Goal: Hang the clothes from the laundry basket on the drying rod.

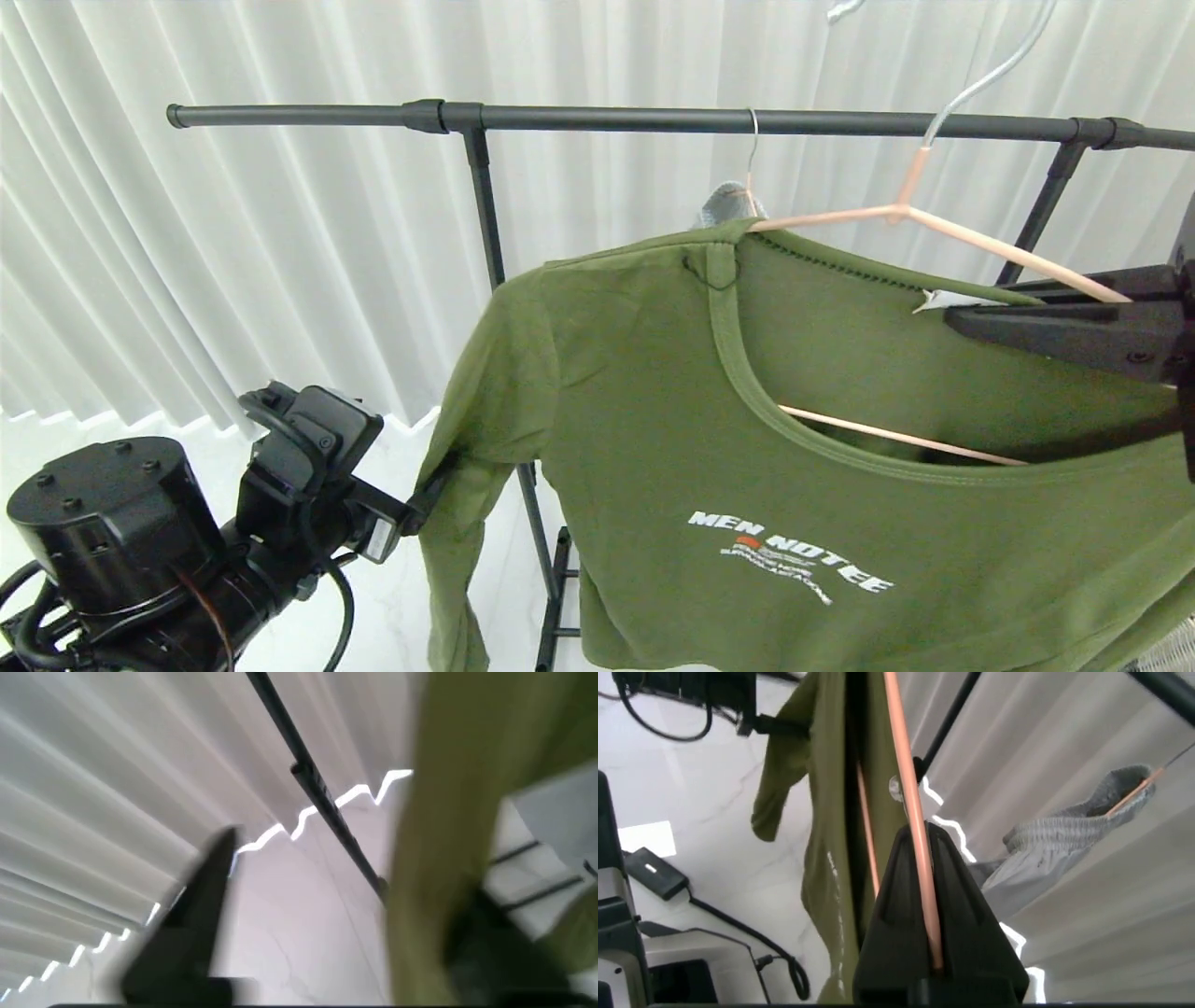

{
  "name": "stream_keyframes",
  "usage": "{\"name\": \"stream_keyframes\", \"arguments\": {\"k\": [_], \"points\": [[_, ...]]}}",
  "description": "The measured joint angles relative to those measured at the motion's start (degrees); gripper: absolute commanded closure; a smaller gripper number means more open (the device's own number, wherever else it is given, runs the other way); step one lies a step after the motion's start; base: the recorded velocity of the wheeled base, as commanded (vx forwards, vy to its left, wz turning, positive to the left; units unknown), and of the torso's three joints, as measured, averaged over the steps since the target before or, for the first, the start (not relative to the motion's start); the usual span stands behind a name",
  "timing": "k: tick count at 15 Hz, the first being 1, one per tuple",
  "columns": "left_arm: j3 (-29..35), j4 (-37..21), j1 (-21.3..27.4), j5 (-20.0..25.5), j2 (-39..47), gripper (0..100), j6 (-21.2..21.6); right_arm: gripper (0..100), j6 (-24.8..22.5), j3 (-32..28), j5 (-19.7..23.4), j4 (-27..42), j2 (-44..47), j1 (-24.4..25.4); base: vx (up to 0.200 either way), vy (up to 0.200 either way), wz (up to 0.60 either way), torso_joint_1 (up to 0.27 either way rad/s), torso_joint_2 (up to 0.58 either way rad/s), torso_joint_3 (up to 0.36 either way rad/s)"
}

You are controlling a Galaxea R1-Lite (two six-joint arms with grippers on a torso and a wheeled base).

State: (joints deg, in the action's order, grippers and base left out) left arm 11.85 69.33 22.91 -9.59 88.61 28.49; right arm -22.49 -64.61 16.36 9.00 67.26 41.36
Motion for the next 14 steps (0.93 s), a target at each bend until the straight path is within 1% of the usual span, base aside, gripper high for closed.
{"name": "stream_keyframes", "arguments": {"k": [1, 3, 4, 6, 8, 12, 14], "points": [[-0.2, 0.63, 0.0, 0.02, -0.02, 0, 0.74, 100, -0.02, 1.27, -2.18, 0.09, -0.76, -0.55, 0.0, 0.0, 0.0, 0.0, 0.0, 0.0], [-0.63, 1.87, -0.54, 0.05, -0.22, 0, 1.54, 100, -0.02, 4.44, -7.96, 1.6, -3.34, -1.84, 0.0, 0.0, 0.0, 0.0, 0.0, 0.0], [-0.74, 2.52, -0.85, 0.05, -0.33, 0, 1.56, 100, 0.02, 5.6, -9.83, 3.25, -4.83, -2.17, 0.0, 0.0, 0.0, 0.0, 0.0, 0.0], [-1.11, 2.88, -1.17, 0.07, -0.48, 0, 1.62, 100, 0.18, 7.36, -12.81, 8.98, -8.3, -3.69, 0.0, 0.0, 0.0, 0.0, 0.0, 0.0], [-1.22, 4.24, -1.22, 0.07, -0.55, 0, 1.65, 100, 0.27, 8.61, -13.91, 12.18, -11.8, -6.67, 0.0, 0.0, 0.0, 0.0, 0.0, 0.0], [-1.68, 5.3, -1.08, 0.07, -0.59, 0, 1.65, 100, 0.29, 9.79, -14.31, 12.48, -15.45, -14.19, 0.0, 0.0, 0.0, 0.0, 0.0, 0.0], [-2.15, 5.3, -1.0, 0.07, -0.72, 0, 1.65, 100, 0.29, 9.9, -14.36, 12.42, -16.07, -16.48, 0.0, 0.0, 0.0, 0.0, 0.0, 0.0]]}}
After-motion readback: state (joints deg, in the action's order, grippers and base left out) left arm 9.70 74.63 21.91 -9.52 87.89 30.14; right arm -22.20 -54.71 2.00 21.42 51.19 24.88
